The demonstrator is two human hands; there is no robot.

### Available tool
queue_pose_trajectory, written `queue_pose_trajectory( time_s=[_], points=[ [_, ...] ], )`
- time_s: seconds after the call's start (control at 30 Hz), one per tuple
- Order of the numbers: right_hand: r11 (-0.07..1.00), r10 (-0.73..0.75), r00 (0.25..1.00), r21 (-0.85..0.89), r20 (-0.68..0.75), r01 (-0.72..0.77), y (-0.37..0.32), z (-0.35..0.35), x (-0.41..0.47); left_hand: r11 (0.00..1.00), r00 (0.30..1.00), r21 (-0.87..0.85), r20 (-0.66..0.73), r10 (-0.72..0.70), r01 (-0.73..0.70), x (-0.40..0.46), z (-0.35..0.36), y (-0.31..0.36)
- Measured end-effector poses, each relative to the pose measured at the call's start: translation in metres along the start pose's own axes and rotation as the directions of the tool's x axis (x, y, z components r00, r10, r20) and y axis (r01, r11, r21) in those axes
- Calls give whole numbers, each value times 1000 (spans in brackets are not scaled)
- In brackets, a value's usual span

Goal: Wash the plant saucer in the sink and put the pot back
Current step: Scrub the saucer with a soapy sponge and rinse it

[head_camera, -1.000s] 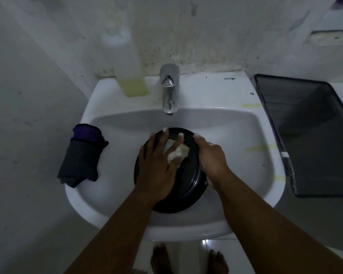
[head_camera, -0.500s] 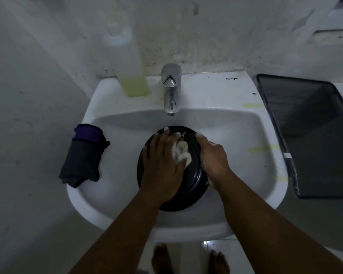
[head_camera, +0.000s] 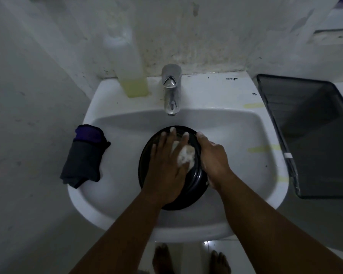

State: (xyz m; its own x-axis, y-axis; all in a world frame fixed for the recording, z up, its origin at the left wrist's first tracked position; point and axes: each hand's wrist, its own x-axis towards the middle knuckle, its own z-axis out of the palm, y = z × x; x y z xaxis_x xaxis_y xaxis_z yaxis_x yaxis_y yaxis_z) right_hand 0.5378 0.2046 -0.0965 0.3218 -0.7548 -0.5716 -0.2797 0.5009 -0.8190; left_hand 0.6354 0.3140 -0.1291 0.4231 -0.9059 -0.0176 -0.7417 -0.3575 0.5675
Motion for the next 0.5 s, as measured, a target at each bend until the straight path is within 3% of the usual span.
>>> queue_pose_trajectory(
  time_s=[0.1,0.23,0.37,0.5],
  points=[
    [1000,4,1000,3,-7,-4,0,0,-2,991,991,-46,-13,-130,130,6,-7,-7],
    [999,-21,999,31,39,20,-4,-1,-5,997,995,19,-53,79,-78,-3,-3,3],
    [999,-1,1000,52,30,0,-3,5,-8,958,948,-282,-290,-130,45,3,-8,-3],
    [998,2,1000,63,25,-4,-4,5,-7,907,932,-420,-320,-169,20,-1,-10,9]
  ],
)
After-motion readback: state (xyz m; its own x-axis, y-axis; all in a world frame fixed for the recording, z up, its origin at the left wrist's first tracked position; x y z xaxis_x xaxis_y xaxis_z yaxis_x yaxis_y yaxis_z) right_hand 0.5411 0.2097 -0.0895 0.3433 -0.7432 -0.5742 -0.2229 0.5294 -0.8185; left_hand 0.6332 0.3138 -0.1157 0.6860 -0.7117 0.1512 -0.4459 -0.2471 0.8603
